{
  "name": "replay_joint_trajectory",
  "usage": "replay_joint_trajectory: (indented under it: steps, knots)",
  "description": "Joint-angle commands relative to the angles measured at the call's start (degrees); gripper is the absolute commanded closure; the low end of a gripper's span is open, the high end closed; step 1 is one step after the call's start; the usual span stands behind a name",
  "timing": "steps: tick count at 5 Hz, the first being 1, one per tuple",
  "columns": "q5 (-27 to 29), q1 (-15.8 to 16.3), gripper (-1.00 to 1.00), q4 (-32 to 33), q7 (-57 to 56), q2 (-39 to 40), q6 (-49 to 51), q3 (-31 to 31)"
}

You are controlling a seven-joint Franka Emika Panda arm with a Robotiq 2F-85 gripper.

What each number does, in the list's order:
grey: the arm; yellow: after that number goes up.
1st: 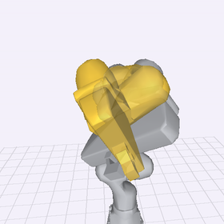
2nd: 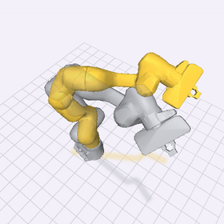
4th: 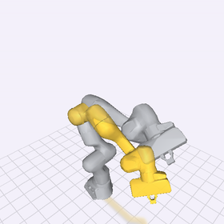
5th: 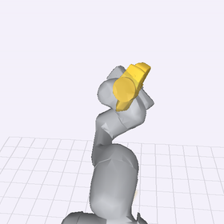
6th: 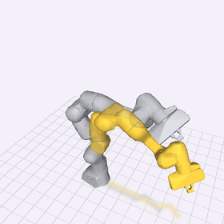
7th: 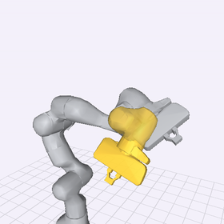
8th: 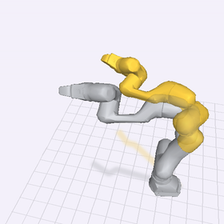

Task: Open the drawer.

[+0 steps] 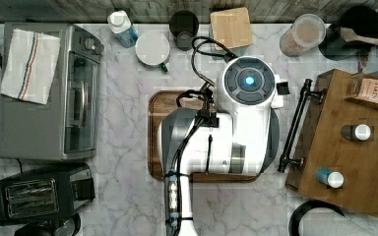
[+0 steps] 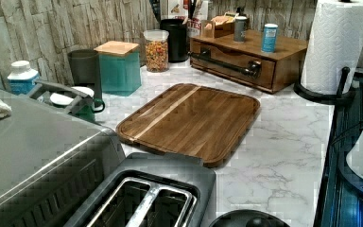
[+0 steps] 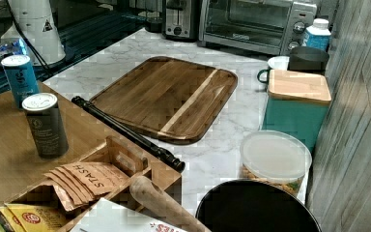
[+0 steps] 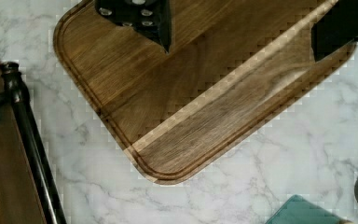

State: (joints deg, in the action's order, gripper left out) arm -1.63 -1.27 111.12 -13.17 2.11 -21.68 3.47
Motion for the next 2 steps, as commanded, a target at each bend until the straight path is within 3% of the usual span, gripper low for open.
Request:
replay_joint_trajectory:
  steps: [1, 2]
  knots:
    - [-4.62, -6.71, -1.0, -7.46, -14.68, 8.05, -4.32, 7.7]
    - [-2.58, -9.02, -1.0, -9.84, -20.17, 10.66, -5.42, 7.89]
